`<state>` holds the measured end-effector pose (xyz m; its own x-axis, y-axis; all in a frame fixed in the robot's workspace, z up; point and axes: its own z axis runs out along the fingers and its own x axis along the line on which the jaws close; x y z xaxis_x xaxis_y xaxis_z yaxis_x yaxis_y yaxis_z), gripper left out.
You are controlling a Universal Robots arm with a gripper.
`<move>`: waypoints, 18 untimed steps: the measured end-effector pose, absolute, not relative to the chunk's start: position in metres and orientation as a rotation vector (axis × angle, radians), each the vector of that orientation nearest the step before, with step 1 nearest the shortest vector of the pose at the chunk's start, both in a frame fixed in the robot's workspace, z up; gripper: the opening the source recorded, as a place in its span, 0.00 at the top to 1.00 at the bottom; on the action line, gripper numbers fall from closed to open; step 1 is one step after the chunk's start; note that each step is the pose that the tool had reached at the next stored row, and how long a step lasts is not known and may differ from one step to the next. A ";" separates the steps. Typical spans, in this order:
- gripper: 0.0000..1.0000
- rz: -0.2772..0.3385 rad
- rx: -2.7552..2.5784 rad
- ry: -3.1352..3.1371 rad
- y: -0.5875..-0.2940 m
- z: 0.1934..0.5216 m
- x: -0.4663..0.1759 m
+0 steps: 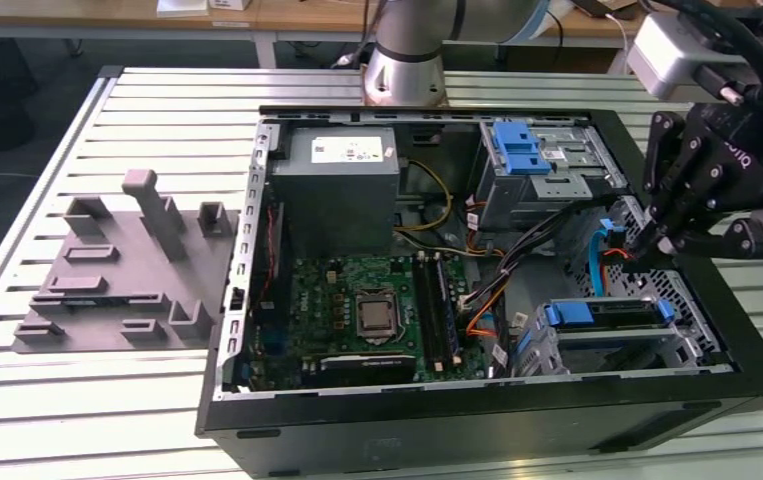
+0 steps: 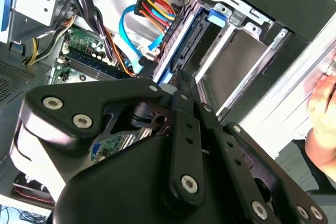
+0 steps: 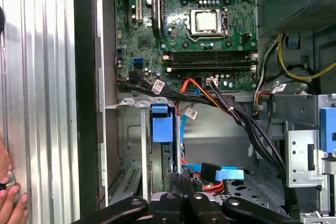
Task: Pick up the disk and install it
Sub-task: 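Insert the first disk wire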
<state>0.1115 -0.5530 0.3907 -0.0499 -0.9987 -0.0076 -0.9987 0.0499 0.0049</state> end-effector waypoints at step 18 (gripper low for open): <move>0.76 0.014 -2.164 2.275 -0.538 0.373 0.122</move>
